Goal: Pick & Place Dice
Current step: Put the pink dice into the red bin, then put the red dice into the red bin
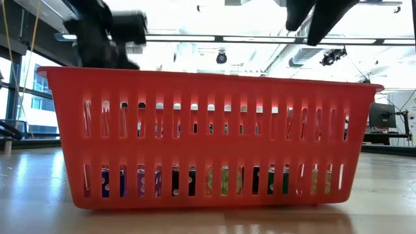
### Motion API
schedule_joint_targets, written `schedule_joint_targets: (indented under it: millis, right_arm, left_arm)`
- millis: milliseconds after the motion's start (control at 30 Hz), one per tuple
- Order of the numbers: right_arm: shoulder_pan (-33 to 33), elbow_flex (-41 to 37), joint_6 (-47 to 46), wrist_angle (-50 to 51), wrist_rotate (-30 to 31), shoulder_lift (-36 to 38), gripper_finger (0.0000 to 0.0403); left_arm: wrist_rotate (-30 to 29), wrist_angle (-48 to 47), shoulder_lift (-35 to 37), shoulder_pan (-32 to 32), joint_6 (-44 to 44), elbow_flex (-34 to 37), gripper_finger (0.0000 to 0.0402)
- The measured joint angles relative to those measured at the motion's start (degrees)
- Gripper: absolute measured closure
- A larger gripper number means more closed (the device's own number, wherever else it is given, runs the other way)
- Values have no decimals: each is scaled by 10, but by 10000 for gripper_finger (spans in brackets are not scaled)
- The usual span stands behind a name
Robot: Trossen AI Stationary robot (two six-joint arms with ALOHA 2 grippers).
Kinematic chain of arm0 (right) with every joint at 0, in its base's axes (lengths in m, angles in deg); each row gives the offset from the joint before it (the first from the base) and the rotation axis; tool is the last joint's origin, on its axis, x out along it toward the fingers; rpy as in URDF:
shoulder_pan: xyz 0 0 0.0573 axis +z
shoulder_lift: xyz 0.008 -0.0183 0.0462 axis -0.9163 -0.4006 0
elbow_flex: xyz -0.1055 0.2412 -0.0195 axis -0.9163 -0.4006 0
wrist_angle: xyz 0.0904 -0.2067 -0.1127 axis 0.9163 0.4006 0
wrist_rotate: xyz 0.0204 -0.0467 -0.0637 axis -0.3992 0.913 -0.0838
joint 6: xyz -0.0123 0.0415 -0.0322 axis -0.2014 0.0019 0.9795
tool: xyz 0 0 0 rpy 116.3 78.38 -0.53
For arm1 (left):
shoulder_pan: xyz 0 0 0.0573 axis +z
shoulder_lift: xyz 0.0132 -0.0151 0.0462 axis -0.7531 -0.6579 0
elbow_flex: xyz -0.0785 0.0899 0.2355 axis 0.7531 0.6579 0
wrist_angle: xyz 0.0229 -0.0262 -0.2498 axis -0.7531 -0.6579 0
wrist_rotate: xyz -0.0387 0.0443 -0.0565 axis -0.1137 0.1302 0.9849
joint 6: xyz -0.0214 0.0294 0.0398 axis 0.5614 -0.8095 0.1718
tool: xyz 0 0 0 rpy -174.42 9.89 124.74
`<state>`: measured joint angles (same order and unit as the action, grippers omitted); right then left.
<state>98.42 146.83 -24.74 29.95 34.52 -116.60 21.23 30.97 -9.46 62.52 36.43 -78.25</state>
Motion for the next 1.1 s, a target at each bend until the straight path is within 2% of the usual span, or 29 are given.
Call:
schedule_joint_targets:
  millis: [67,167,300,400,533,767,900,1100]
  right_arm:
    - [13,0,-28,3,4,0,144]
    - [34,0,-69,6,13,0,144]
    - [57,0,-108,-1,21,0,144]
    - [70,0,-125,-20,33,0,144]
    - [83,0,-131,-52,51,0,144]
    - [106,0,-114,-110,82,0,144]
    - [116,0,-102,-130,91,0,144]
    - [120,0,-101,-138,92,0,144]
  left_arm:
    - [1,39,37,-72,46,0,358]
    - [-22,154,66,-192,72,0,358]
    - [-140,334,48,-354,47,-1,358]
    - [-218,454,3,-424,35,-1,358]
    - [-261,571,-71,-459,35,-3,356]
    - [-269,648,-208,-457,46,-36,349]
    - [-254,687,-249,-453,73,-48,332]
    - [-271,682,-257,-454,86,-48,295]
